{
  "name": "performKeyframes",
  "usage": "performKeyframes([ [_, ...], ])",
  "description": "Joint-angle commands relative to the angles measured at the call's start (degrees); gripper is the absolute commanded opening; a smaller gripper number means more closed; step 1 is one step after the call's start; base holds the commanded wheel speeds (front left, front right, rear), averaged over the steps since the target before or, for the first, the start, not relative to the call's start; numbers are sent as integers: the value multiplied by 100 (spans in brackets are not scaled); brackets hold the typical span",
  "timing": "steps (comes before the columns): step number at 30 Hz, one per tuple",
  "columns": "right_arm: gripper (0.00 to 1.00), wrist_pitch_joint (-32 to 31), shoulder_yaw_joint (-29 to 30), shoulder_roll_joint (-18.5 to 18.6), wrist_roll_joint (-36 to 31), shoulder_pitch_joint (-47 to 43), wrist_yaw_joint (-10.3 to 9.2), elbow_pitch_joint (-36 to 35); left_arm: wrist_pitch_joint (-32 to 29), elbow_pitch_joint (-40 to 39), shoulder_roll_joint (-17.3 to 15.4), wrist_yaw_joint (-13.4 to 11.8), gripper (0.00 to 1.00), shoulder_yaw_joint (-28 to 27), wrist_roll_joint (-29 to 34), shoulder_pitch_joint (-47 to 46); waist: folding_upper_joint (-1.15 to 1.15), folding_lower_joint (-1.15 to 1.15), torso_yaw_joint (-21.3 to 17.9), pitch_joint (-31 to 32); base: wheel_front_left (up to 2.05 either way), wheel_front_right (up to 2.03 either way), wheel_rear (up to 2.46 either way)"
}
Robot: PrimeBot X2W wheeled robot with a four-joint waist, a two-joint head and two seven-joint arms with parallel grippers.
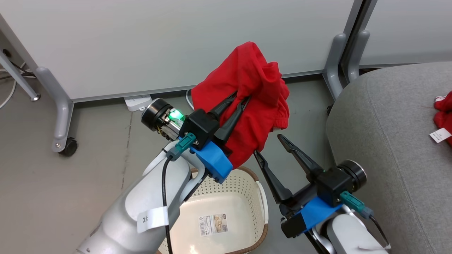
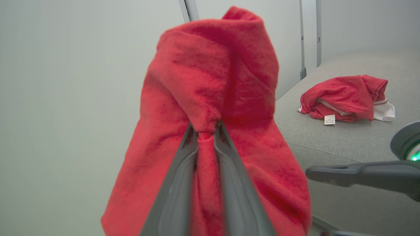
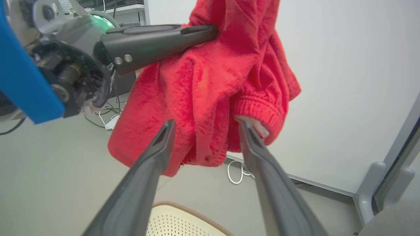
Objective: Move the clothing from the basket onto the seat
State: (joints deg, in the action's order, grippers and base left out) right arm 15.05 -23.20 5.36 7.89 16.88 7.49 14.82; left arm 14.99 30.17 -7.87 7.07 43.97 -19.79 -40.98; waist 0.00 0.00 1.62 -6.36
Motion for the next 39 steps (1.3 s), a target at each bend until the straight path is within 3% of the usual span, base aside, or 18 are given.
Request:
performKeyframes([
  [1, 100, 20, -61, -30, 26, 142, 1, 79, 29, -7, 22, 11, 0, 2, 25, -71, 0, 0, 26, -29, 0, 0, 0],
  [15, 100, 19, -200, -201, 157, 996, 1, 733, 29, -36, 132, 51, 0, 42, 109, -140, 0, 0, 161, -181, 0, 0, 0],
  [17, 26, 19, -193, -215, 187, 1032, 1, 780, 29, -34, 140, 48, 0, 44, 112, -140, 0, 0, 170, -188, 0, 0, 0],
  [18, 26, 19, -193, -215, 187, 1032, 1, 780, 29, -34, 140, 48, 0, 44, 112, -140, 0, 0, 170, -188, 0, 0, 0],
  [19, 0, 19, -200, -220, 196, 1047, 1, 805, 29, -29, 142, 50, 0, 44, 114, -143, 0, 0, 173, -190, 0, 0, 0],
  [39, 0, 19, -243, -246, 246, 1104, 1, 906, 29, -28, 122, 40, 0, 86, 74, -144, 0, 0, 180, -176, 0, 0, 0],
])
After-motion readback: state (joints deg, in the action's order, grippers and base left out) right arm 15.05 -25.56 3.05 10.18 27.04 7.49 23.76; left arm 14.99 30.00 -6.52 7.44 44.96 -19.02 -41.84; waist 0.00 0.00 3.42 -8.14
